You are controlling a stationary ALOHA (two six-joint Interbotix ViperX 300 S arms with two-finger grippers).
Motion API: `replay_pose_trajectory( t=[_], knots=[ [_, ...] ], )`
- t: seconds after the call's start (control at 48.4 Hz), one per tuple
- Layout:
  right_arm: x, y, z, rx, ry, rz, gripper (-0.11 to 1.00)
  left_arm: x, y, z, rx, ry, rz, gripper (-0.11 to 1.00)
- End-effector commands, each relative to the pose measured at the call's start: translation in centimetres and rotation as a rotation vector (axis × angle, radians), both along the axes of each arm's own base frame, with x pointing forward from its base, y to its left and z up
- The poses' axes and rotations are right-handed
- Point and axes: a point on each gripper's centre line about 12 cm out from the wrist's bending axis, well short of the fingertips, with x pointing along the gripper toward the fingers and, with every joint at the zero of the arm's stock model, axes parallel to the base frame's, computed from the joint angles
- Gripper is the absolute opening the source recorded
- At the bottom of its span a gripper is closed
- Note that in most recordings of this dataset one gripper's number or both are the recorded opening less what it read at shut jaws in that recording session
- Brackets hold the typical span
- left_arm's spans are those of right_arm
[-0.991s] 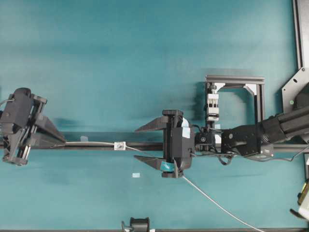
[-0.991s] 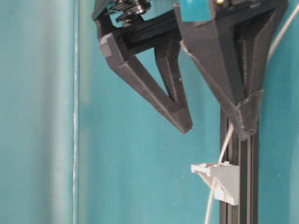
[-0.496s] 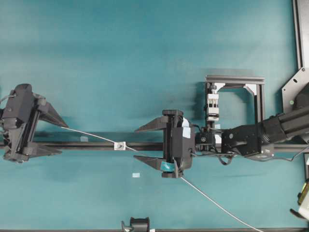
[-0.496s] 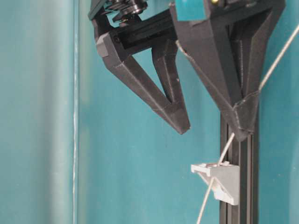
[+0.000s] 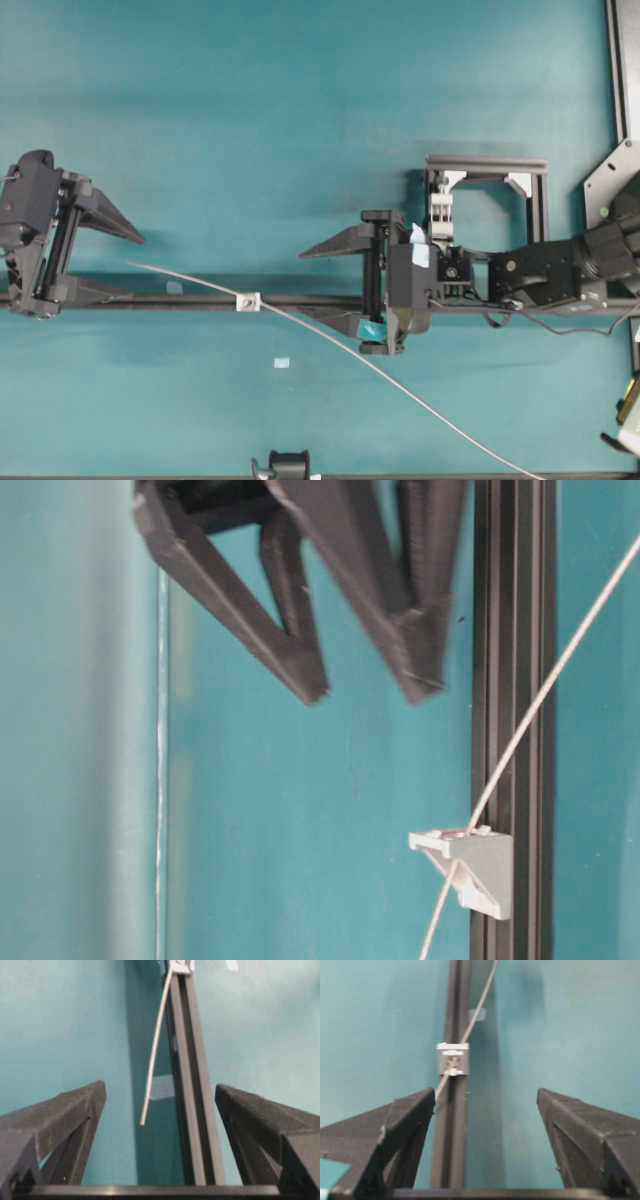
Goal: Insert the wire into the hole on the left side and pull it with the left arm.
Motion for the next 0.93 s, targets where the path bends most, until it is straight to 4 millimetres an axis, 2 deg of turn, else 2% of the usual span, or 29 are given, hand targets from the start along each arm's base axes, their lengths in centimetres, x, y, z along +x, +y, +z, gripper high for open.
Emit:
replay_pose_trajectory(
  t=[0.0,0.413,0.909],
  knots=[
    [0.0,-0.6,1.6,0.007,-0.046,-0.016,0.89,0.2,0.4,0.6,0.004,-0.024,0.013,0.77],
    [-0.6,-1.7,2.0,-0.013,-0.048,-0.031,0.89,0.0,2.1,1.7,0.035,-0.078,0.061,0.77],
    [-0.8,-1.8,1.9,-0.014,-0.043,-0.033,0.89,0.1,2.2,2.1,0.041,-0.097,0.063,0.77]
  ],
)
